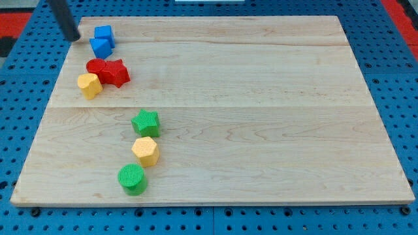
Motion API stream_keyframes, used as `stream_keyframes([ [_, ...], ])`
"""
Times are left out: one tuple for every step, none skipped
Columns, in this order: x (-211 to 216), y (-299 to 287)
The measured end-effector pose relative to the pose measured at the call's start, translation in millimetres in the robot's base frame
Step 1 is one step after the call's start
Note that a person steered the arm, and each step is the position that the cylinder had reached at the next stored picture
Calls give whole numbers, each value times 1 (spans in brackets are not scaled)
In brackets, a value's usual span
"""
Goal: Push the blue blocks to the left side of the red circle
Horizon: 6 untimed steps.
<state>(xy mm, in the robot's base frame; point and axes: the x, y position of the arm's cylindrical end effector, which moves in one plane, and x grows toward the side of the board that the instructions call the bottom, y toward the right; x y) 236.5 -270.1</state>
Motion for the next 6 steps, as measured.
stream_keyframes([
  [-27,48],
  [52,51],
  [107,50],
  [85,91],
  [49,143],
  [117,211],
])
